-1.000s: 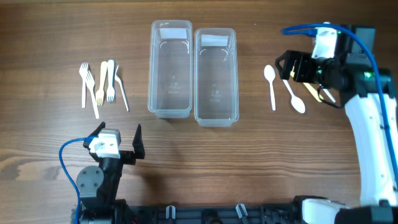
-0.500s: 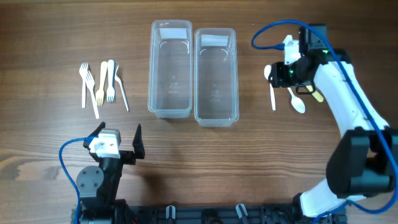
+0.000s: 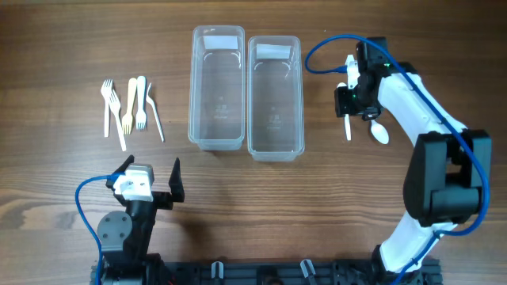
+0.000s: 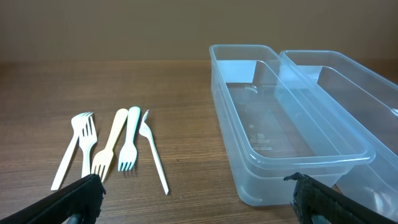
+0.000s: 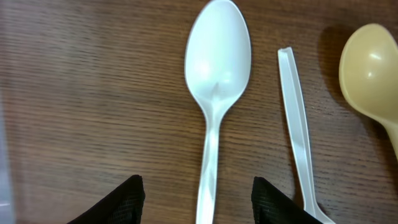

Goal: Pack container
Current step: 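Reach the right gripper to the leftmost white spoon and grasp it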

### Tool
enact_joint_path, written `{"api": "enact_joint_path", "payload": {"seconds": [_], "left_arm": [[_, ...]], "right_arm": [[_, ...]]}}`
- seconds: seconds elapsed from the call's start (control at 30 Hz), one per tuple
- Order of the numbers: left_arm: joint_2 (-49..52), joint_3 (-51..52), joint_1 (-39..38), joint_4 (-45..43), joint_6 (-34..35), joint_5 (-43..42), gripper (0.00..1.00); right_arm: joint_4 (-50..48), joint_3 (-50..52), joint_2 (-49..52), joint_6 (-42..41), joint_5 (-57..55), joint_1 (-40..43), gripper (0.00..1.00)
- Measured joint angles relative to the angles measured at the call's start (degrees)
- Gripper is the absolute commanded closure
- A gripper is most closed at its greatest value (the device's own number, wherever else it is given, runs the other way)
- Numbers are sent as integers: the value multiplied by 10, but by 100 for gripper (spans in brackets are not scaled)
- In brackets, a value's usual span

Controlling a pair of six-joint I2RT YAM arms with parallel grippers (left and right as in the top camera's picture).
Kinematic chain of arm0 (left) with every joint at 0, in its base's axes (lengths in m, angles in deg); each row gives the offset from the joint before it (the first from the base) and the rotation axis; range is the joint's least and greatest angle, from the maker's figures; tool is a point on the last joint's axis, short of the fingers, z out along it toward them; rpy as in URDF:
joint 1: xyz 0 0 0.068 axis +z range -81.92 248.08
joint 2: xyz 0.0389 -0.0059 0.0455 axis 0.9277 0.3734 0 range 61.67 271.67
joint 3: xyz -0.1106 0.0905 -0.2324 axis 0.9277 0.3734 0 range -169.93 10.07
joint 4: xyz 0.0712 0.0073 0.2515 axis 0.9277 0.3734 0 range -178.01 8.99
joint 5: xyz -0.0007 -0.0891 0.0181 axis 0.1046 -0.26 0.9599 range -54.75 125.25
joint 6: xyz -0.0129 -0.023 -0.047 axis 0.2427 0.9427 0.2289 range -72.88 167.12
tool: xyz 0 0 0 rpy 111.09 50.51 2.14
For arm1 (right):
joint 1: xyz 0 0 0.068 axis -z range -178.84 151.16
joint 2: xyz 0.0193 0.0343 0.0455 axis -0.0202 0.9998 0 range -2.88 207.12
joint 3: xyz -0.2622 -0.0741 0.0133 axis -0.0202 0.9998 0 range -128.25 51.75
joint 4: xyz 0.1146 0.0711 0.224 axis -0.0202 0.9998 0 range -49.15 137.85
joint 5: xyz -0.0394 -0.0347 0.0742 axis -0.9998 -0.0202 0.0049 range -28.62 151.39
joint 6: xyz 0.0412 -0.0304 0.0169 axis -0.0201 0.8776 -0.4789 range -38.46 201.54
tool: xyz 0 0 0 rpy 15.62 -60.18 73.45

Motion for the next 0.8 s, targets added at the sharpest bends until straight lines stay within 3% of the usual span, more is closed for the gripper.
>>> {"api": "enact_joint_path", "payload": {"seconds": [0.43,0.47,0.53,0.6,0.7,0.8], "left_arm": [[0,0,0,0,0,0,0],[0,0,0,0,0,0,0],[0,0,0,0,0,0,0],[0,0,0,0,0,0,0],[0,0,0,0,0,0,0],[0,0,0,0,0,0,0]], "right_arm": [[-33,0,53,0,-13,0,44],[-36,0,53,0,-13,0,47],[-36,0,54,-1,-15,0,72],[-40,-1,55,-2,-19,0,86],[-43,-1,55,-6,-24,0,96],[-42,-1,55,-11,-26,0,96]]}}
